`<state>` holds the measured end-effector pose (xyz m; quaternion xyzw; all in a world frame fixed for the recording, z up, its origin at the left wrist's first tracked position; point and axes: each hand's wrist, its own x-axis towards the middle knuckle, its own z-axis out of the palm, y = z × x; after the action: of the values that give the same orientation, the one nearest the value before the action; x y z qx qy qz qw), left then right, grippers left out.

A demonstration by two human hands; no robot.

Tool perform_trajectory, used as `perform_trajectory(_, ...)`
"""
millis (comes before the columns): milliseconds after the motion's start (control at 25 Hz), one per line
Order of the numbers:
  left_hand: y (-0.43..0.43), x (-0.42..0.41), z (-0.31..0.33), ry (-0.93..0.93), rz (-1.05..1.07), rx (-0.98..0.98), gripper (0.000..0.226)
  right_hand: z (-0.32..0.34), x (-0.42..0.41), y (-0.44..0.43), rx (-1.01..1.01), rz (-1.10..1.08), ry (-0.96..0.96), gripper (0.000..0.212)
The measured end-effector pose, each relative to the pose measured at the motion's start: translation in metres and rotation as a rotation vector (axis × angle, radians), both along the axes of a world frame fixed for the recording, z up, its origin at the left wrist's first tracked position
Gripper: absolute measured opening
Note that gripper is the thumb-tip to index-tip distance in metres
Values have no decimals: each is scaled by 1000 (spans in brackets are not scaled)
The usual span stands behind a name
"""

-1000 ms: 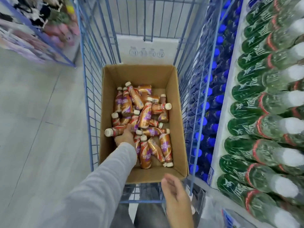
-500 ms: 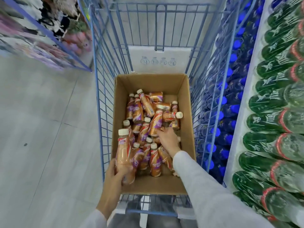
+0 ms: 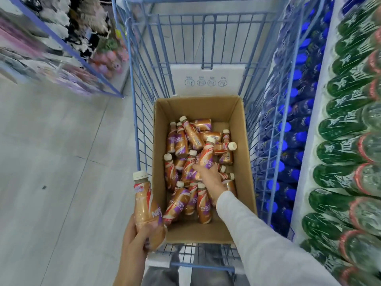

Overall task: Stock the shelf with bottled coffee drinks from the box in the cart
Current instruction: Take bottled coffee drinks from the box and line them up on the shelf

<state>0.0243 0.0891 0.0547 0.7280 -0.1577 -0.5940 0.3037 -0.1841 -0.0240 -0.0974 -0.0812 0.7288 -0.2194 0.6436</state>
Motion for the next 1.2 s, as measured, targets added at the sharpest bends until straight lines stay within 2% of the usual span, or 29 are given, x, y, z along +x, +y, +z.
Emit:
perform_trajectory(120,-15,-7,22,60,-125,-76,75,64,1,40,-87,-65,-49,112)
perform_trajectory(280,-35,-17,51,164,-335,-175,52,155,7,91,-282,-296,-83,91)
perform_trajectory(320,-41,-21,59,176,-418,-207,48,177,9,103,-333,-350,-59,88)
perform_trajectory(440,-47,-46,87,243,-645,-307,54,237,11,151,-466,-491,66,89)
perform_trajectory(560,-35,-80,120,313,-849,-437,50,288,10,199,-581,-675,162,72)
perform_trajectory(640,-16,-109,140,435,-990,-459,52,320,5,239,-645,-829,225,68)
perform_trajectory(880,100,-192,202,721,-1415,-375,55,392,9,380,-723,-1218,552,55)
perform_trajectory(1000,185,-215,239,882,-1605,-379,44,424,27,463,-733,-1373,710,48)
perform_trajectory(1200,325,-215,297,1093,-1840,-406,39,469,69,596,-763,-1508,939,50)
